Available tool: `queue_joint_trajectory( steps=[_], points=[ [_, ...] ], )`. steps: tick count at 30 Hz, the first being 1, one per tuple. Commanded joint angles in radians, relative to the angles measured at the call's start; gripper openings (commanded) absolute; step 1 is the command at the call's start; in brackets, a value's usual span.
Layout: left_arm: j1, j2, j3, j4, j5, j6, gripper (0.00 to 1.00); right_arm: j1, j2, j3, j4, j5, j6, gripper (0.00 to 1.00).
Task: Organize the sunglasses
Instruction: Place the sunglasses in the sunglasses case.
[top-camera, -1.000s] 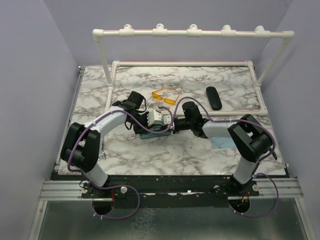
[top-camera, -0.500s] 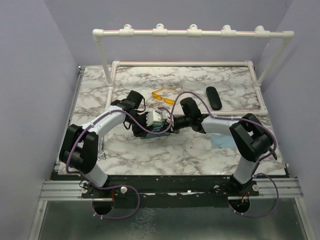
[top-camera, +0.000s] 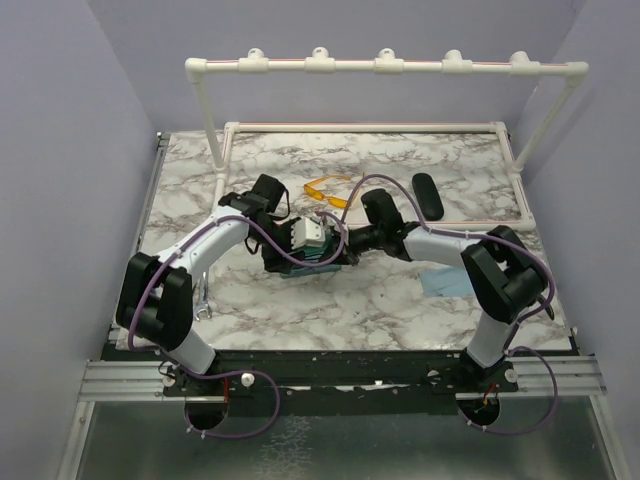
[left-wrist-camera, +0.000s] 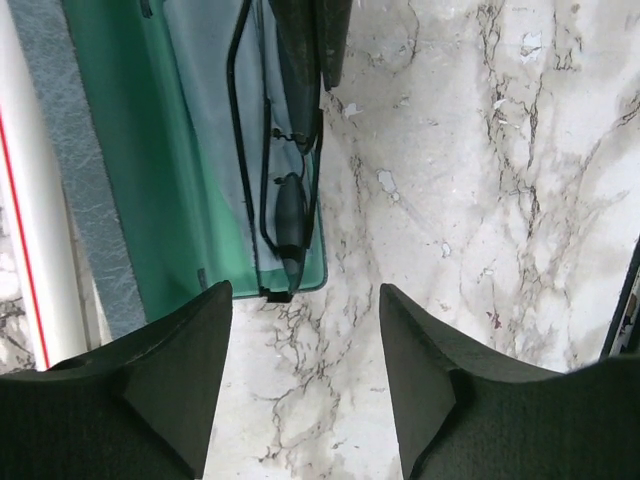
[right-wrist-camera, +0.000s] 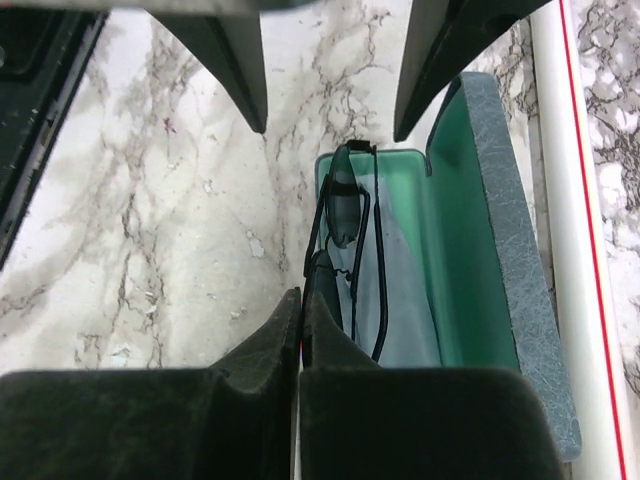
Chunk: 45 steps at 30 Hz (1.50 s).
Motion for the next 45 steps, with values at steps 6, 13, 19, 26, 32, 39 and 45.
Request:
queue_joint_trajectory(
  steps=[6,13,19,26,32,39,45],
  points=[
    [0.010,-0.070,-0.040,0.040,0.033,0.101,0.61,-0.051,0.064,-0.034,0.129,-0.083,0.268,0.01],
    [0.010,-0.060,-0.065,0.145,0.014,0.091,0.60,-0.072,0.088,-0.048,0.193,-0.134,0.349,0.01],
    [0.010,-0.049,-0.113,0.194,0.017,0.077,0.59,-0.094,0.153,0.002,0.193,-0.175,0.393,0.01],
    [0.009,-0.026,-0.161,0.286,0.010,0.089,0.50,-0.096,0.165,0.028,0.165,-0.172,0.376,0.01],
    [0.006,-0.009,-0.182,0.337,-0.014,0.080,0.42,-0.097,0.186,0.051,0.142,-0.170,0.360,0.01],
    [0.007,-0.009,-0.184,0.337,-0.011,0.073,0.15,-0.102,0.197,0.064,0.138,-0.172,0.357,0.01],
    [0.007,-0.007,-0.141,0.243,0.019,0.072,0.00,-0.107,0.190,0.075,0.096,-0.141,0.345,0.01]
  ],
)
